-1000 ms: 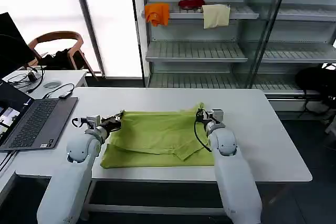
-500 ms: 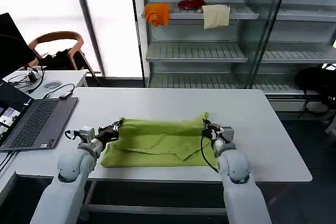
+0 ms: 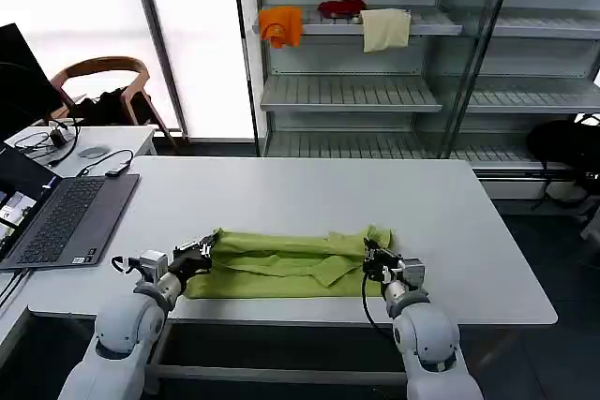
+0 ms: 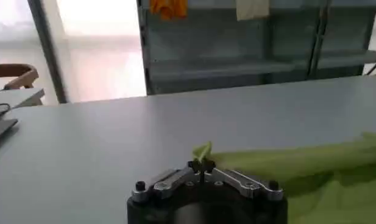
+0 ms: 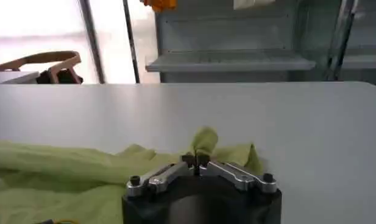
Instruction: Fold and organize the clothes.
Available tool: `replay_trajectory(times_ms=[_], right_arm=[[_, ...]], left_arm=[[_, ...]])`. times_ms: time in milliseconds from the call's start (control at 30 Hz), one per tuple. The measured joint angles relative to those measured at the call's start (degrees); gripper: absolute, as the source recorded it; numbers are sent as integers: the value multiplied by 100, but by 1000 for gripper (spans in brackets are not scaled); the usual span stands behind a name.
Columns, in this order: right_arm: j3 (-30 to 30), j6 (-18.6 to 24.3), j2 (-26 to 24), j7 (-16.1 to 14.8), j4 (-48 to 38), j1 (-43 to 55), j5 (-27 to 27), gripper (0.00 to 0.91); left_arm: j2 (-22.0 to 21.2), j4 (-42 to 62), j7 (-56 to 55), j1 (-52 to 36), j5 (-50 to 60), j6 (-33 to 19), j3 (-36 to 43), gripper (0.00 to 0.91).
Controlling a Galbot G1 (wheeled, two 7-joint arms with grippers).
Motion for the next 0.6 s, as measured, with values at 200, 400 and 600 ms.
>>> replay_trajectory(times_ms=[200, 400, 600], right_arm=[[-17, 10, 30, 70, 63, -107, -299, 907], [23, 56, -1, 132, 127, -187, -685, 907], [78, 101, -23, 153, 229, -285, -1004, 907]], left_arm=[[-34, -106, -43, 175, 312, 9, -32, 907], [-101, -130, -133, 266, 591, 16, -18, 907], [-180, -224, -265, 338, 754, 14, -53, 907]])
